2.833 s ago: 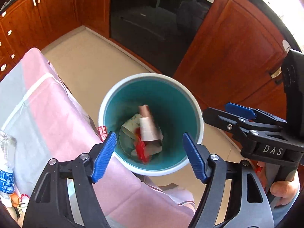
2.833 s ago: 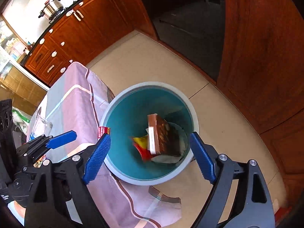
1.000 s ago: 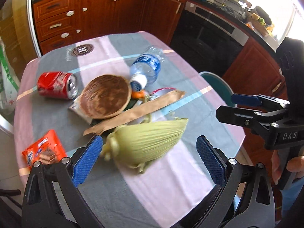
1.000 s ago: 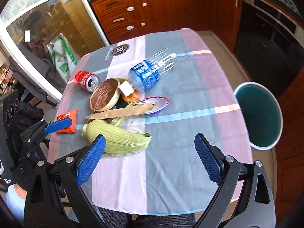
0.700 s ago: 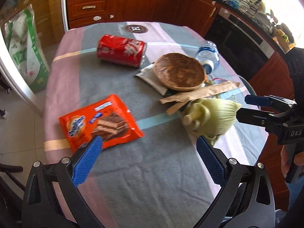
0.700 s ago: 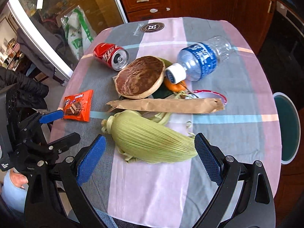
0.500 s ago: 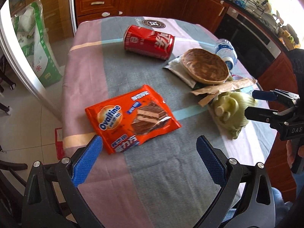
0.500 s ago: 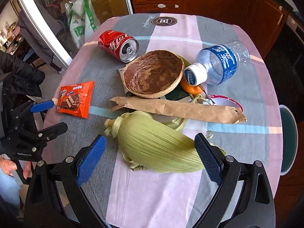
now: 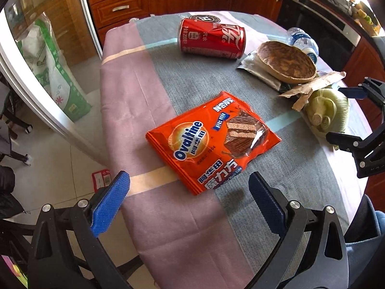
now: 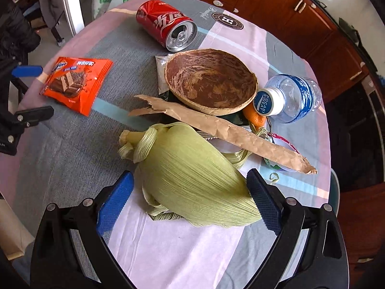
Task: Collect trash
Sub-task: 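Grasp the Ovaltine wafer pack with the left gripper while the right grasps the corn husks, then carry the Ovaltine pack and corn husks over the teal bin and open both grippers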
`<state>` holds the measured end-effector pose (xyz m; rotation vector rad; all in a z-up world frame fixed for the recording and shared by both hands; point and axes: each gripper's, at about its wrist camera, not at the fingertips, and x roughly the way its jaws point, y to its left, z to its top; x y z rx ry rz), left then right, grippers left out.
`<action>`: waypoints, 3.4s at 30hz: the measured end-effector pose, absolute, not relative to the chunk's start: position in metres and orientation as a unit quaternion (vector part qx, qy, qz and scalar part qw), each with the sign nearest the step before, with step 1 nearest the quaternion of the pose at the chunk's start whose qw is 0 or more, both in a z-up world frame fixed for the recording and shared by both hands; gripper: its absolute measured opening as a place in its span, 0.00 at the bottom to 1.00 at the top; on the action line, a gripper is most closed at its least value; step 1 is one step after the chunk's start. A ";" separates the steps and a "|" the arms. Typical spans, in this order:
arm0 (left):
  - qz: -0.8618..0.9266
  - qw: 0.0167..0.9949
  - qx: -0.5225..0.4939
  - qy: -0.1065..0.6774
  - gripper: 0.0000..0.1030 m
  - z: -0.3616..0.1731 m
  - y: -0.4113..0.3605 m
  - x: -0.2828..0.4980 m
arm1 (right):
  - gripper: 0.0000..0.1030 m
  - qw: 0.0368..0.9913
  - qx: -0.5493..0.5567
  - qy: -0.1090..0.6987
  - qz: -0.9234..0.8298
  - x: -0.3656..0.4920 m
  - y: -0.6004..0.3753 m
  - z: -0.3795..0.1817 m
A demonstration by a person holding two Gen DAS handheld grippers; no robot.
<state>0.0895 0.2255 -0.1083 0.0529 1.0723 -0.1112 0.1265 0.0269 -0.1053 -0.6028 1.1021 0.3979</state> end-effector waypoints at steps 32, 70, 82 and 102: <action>-0.090 0.862 0.031 0.498 0.37 -0.090 0.166 0.069 | 0.26 0.803 -0.023 0.531 0.269 0.109 -0.041 -0.046; -0.121 0.919 0.031 0.373 0.08 0.029 0.082 0.049 | 0.26 0.863 0.058 0.418 0.278 0.089 -0.121 0.058; -0.135 0.915 0.023 0.381 0.08 0.028 0.056 0.060 | 0.27 0.866 0.077 0.418 0.262 0.094 -0.151 0.050; -0.196 0.904 0.044 0.376 0.08 0.038 -0.025 0.092 | 0.27 0.893 0.111 0.395 0.186 0.102 -0.234 0.055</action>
